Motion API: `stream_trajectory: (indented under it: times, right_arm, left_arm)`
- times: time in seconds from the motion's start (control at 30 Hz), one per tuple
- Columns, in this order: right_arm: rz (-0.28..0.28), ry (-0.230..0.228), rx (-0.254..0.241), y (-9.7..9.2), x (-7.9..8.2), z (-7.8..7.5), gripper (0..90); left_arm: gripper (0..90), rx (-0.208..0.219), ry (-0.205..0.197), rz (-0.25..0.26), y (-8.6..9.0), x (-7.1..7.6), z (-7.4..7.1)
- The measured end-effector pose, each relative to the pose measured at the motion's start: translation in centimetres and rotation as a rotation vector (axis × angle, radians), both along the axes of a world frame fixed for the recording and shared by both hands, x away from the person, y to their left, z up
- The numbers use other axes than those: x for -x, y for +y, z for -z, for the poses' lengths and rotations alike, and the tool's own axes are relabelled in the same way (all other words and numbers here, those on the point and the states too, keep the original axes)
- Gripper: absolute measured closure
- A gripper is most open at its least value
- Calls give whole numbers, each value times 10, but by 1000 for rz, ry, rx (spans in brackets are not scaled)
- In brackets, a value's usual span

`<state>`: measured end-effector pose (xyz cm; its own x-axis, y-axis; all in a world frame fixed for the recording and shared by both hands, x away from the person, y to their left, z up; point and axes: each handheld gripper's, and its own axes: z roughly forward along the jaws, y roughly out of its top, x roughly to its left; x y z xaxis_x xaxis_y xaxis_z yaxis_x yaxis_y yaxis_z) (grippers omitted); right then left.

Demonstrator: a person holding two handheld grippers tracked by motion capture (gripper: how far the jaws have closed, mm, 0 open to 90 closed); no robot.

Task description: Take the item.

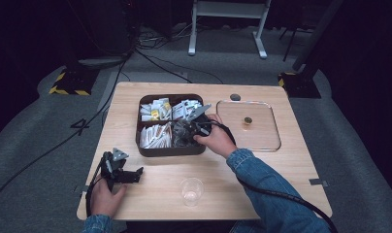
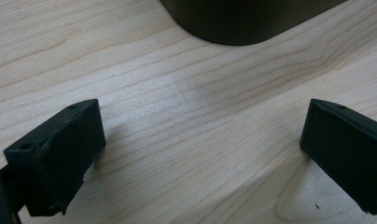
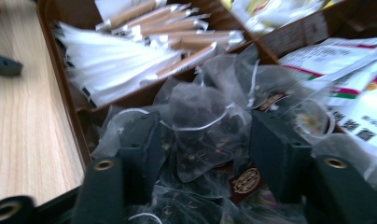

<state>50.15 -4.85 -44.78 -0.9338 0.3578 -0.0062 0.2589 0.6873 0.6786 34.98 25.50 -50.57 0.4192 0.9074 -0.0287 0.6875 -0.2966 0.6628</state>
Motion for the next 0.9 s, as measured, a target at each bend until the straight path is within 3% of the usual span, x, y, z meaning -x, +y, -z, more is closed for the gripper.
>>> stream_trajectory:
  times: [0.13, 0.4, 0.9]
  right_arm:
    - [1, 4, 27, 1, 1, 1, 693]
    - [25, 9, -9, -4, 1, -3, 735]
    - [28, 16, -160, -20, 9, -31, 737]
  left_arm:
    - [2, 0, 0, 0, 0, 0, 0]
    - [2, 0, 0, 0, 0, 0, 0]
    - [3, -1, -5, 3, 0, -2, 0]
